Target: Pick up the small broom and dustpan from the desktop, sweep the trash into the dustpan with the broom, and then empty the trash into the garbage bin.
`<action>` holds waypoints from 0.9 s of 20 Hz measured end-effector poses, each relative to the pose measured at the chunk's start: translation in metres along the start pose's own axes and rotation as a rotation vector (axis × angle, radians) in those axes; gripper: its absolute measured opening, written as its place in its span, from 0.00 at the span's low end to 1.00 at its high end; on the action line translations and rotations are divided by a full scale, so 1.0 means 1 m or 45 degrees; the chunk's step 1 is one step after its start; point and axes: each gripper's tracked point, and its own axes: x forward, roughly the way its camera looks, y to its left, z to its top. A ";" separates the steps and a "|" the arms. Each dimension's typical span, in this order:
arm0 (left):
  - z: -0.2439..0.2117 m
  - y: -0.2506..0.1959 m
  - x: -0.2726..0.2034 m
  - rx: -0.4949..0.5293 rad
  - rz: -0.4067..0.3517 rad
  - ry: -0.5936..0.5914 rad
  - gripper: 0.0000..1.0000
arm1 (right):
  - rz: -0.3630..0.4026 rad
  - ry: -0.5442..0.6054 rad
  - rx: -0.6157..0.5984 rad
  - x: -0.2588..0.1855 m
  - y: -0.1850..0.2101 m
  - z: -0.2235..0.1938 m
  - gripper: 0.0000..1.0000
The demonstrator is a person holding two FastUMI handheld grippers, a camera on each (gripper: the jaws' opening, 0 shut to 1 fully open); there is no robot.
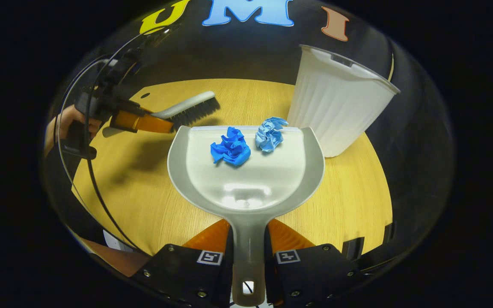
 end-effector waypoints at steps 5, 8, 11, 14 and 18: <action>-0.020 0.021 -0.015 -0.073 0.052 -0.008 0.32 | 0.012 -0.011 -0.003 -0.002 -0.001 0.003 0.30; -0.032 0.032 -0.025 -0.115 0.088 -0.016 0.32 | 0.020 -0.017 -0.024 -0.002 -0.004 0.004 0.31; -0.044 0.043 -0.037 -0.165 0.121 -0.026 0.34 | 0.055 -0.009 -0.029 -0.007 -0.007 0.002 0.31; -0.054 0.053 -0.048 -0.205 0.154 -0.034 0.32 | 0.087 -0.004 -0.033 -0.017 -0.009 0.006 0.31; -0.067 0.066 -0.066 -0.261 0.201 -0.038 0.34 | 0.124 -0.034 -0.038 -0.023 -0.017 0.014 0.31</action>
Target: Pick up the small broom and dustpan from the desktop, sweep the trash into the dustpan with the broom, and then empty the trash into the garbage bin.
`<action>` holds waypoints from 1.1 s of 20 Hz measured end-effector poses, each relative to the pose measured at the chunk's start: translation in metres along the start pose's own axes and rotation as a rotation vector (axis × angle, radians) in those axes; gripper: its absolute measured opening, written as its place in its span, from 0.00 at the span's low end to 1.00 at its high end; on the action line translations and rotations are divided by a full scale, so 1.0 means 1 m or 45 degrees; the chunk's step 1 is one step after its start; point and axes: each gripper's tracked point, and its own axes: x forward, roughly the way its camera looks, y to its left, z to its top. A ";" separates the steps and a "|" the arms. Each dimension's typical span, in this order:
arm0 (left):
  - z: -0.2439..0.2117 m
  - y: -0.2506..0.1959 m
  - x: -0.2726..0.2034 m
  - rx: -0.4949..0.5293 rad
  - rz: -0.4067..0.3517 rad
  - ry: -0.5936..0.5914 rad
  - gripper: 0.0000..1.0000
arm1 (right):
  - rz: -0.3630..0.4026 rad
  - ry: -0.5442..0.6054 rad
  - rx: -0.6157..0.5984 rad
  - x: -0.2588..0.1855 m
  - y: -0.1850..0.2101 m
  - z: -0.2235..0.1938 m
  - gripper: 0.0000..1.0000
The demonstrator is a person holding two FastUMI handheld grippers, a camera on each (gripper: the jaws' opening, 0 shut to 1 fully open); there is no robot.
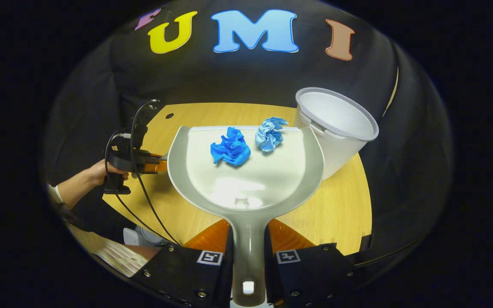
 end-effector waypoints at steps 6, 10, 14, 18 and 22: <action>-0.015 0.025 -0.013 -0.072 0.054 0.012 0.32 | 0.028 -0.024 0.028 0.000 -0.006 0.017 0.31; -0.020 0.041 -0.020 -0.101 0.081 0.014 0.32 | 0.028 -0.049 0.083 -0.004 -0.018 0.033 0.30; -0.022 0.054 -0.025 -0.095 0.113 0.018 0.34 | 0.042 -0.079 0.175 -0.013 -0.035 0.055 0.30; -0.025 0.051 -0.024 -0.121 0.102 0.021 0.34 | 0.109 -0.094 0.354 0.002 -0.045 0.077 0.30; -0.026 0.049 -0.022 -0.123 0.095 0.023 0.36 | 0.186 -0.112 0.517 0.009 -0.054 0.097 0.30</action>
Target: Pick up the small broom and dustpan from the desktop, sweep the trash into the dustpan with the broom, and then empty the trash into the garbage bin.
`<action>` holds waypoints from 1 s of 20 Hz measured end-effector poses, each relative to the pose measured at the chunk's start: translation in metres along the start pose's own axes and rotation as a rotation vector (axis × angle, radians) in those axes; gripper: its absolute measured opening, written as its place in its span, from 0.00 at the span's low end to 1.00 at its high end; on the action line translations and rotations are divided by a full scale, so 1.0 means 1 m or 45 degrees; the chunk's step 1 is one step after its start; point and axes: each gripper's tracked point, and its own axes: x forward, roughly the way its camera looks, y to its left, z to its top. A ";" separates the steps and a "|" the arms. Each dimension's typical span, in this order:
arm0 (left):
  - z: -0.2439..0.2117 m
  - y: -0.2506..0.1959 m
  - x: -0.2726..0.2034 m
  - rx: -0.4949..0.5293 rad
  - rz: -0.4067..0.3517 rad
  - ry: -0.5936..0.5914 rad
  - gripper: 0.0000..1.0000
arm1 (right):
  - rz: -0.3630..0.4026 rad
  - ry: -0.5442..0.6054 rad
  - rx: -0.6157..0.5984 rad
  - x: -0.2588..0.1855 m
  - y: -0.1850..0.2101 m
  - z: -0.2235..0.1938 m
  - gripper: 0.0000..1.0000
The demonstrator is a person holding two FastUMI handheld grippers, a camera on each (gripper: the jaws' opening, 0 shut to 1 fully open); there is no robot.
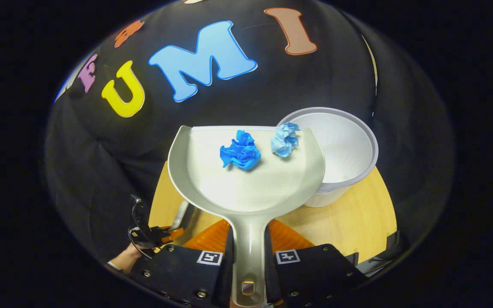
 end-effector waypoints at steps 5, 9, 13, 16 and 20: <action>0.001 -0.001 -0.001 -0.007 -0.006 -0.003 0.34 | 0.112 -0.022 0.214 0.009 -0.001 0.015 0.30; -0.002 0.003 -0.004 -0.003 0.001 -0.003 0.34 | 0.225 -0.067 0.432 0.016 0.001 0.032 0.30; -0.005 0.004 -0.006 -0.009 0.000 -0.003 0.34 | 0.350 -0.130 0.676 0.013 -0.001 0.047 0.30; -0.009 0.004 -0.008 -0.010 -0.004 -0.002 0.34 | 0.465 -0.170 0.857 0.009 0.001 0.055 0.30; -0.015 0.005 -0.011 -0.020 -0.007 -0.001 0.34 | 0.579 -0.221 1.029 0.007 0.009 0.062 0.30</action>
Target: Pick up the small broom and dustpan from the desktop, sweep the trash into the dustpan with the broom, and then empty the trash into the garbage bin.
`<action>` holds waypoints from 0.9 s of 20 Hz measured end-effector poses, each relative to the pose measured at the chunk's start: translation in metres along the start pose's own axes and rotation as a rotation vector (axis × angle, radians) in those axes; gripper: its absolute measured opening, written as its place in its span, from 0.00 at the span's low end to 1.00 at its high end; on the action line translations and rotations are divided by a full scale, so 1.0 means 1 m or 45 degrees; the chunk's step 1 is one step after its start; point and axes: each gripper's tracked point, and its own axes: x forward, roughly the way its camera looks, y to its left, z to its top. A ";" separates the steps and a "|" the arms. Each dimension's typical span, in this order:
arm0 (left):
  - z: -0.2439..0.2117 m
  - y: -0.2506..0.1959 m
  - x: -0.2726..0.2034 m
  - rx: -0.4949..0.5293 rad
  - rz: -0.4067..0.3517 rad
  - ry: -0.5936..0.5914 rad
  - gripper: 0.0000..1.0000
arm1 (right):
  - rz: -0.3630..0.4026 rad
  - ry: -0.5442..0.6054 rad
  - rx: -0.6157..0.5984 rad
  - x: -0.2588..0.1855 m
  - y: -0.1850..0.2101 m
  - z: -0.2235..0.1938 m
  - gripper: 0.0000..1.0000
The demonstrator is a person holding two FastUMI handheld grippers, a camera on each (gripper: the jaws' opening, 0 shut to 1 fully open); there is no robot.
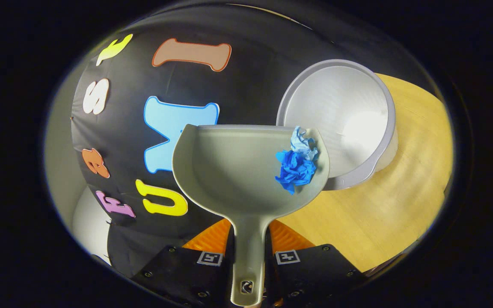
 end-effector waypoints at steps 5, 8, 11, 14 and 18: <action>-0.004 0.006 -0.004 -0.003 0.001 -0.007 0.34 | 0.120 -0.042 0.128 -0.002 0.007 0.011 0.30; -0.005 0.009 -0.002 -0.001 0.001 -0.006 0.34 | 0.163 -0.061 0.168 -0.006 0.008 0.012 0.30; -0.005 0.010 -0.004 0.002 -0.004 -0.009 0.36 | 0.188 -0.072 0.185 -0.004 0.011 0.013 0.27; -0.007 0.008 -0.007 -0.012 -0.007 -0.022 0.32 | 0.179 -0.057 0.148 -0.005 0.012 0.006 0.30; -0.012 0.009 -0.010 -0.025 -0.011 -0.028 0.34 | 0.147 -0.046 0.047 -0.010 0.010 -0.011 0.30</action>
